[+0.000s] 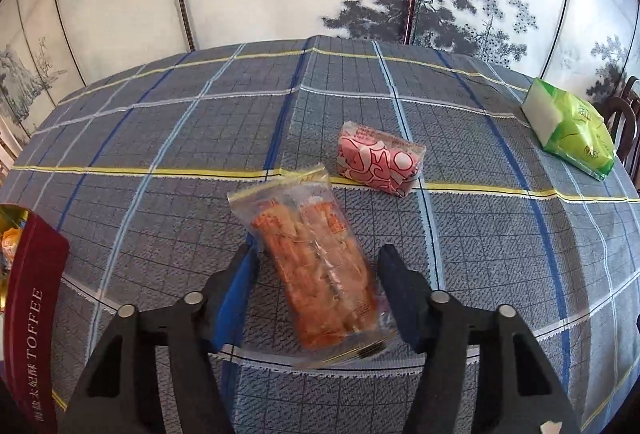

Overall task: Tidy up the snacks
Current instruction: 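Move the left gripper to the clear bag of orange sticks and grasp it, then carry the orange-stick bag with the left gripper over the tin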

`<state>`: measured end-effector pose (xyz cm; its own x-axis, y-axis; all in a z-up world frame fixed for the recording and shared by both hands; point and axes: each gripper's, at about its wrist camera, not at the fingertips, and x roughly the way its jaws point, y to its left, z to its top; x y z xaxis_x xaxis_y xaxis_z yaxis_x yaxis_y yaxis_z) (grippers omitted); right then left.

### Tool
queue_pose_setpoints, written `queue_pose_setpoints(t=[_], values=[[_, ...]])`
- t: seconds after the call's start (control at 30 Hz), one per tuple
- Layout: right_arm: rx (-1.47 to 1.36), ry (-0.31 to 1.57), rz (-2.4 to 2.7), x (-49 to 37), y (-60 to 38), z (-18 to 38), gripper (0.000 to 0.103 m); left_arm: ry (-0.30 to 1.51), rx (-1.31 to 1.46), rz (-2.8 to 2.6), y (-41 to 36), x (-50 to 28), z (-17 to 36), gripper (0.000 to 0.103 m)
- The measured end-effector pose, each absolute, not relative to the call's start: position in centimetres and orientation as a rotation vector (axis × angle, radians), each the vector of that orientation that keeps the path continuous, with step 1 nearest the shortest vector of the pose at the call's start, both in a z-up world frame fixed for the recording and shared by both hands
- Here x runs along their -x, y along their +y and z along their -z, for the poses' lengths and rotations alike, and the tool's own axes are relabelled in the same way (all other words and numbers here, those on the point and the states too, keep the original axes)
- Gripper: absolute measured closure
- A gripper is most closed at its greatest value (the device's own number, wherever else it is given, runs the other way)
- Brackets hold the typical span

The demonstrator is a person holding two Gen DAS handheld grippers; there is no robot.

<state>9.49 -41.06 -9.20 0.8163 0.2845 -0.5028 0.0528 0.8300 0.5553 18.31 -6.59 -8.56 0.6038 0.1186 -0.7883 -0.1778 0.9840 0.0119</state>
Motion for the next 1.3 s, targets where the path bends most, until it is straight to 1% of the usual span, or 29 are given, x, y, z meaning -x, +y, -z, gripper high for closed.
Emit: queue_pose_setpoints(t=[0.03,0.1,0.13,0.17,0.43,0.8,1.3], values=[[-0.586,0.611,-0.130,-9.5,-41.0,9.2,0.007,0.896,0.062,-0.180,-6.7,-18.2,8.6,0.049],[-0.587,0.611,-0.132,-9.5,-41.0,9.2,0.007,0.895,0.066,-0.167,-6.7,-18.2,8.5,0.059],[-0.586,0.611,-0.133,-9.5,-41.0,9.2,0.006,0.895,0.062,-0.155,-6.8,-18.2,8.4,0.066],[-0.586,0.612,-0.133,-9.6,-40.9,9.1,0.007,0.894,0.043,-0.157,-7.1,-18.2,8.3,0.067],[-0.586,0.611,-0.132,-9.5,-41.0,9.1,0.006,0.890,-0.017,-0.178,-7.2,-16.9,7.6,0.068],[-0.591,0.621,-0.124,-9.7,-41.4,9.4,0.006,0.827,-0.057,-0.166,-5.9,-13.5,3.7,0.068],[-0.592,0.650,-0.103,-10.1,-41.7,9.7,0.006,0.771,-0.034,-0.198,-0.9,-10.9,-0.3,0.068]])
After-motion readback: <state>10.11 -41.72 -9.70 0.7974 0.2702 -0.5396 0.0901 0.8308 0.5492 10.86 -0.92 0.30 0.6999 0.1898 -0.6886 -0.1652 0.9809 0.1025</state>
